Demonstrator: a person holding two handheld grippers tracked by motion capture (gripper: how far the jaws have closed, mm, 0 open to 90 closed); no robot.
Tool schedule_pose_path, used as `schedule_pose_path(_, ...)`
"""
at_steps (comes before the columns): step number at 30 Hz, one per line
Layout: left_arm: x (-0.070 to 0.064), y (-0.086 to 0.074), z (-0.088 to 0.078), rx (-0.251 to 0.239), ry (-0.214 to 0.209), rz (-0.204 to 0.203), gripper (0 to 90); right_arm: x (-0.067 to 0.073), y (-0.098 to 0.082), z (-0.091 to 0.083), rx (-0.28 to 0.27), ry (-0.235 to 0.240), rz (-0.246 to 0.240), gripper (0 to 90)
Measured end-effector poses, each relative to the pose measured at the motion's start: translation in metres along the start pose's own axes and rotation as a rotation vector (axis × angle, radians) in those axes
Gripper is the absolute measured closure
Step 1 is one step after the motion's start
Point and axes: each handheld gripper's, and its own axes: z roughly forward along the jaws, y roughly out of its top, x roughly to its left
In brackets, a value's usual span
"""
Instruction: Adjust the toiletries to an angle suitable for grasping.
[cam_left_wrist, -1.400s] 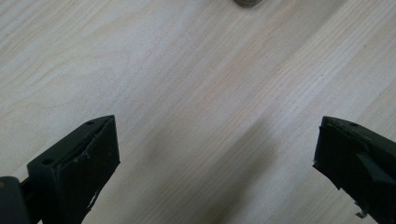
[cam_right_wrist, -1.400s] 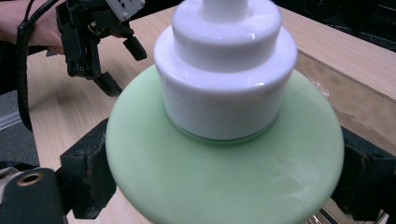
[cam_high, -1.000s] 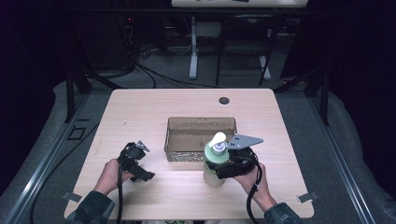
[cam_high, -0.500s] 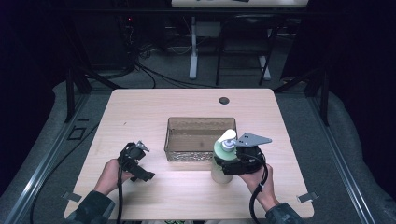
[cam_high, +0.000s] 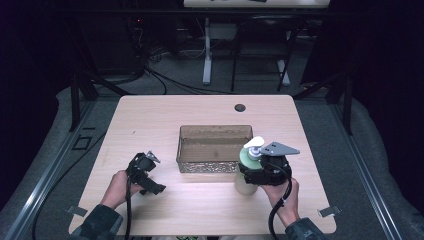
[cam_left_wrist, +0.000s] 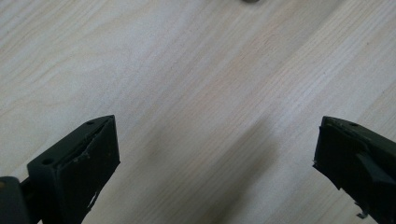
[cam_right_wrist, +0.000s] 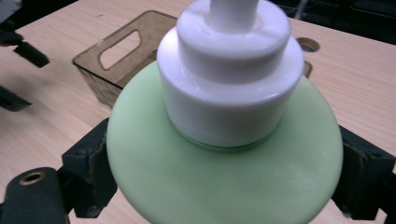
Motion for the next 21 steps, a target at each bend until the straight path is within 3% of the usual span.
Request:
schedule_pose_path(5,0.000,0.000,0.000,0.001,-0.002,0.003,0.0,-0.003,-0.003,-0.003,-0.007,-0.008,0.008,11.2)
schedule_pose_path(8,0.000,0.001,0.001,0.000,-0.002,0.004,0.0,-0.008,-0.003,-0.002,0.005,0.037,-0.024,9.1)
schedule_pose_path(11,-0.001,0.001,0.001,0.004,-0.002,0.005,0.0,-0.013,-0.004,-0.001,0.013,0.099,-0.046,1.0)
schedule_pose_path(12,-0.001,0.001,0.001,0.004,-0.002,0.005,0.0,-0.013,-0.004,-0.001,0.013,0.099,-0.046,1.0)
schedule_pose_path(14,-0.001,0.001,0.001,0.003,-0.002,0.007,0.0,-0.016,-0.004,-0.001,-0.008,0.146,-0.089,0.0)
schedule_pose_path(21,-0.002,0.001,0.002,0.009,-0.002,0.010,0.0,-0.024,-0.003,0.005,-0.048,0.183,-0.129,0.0)
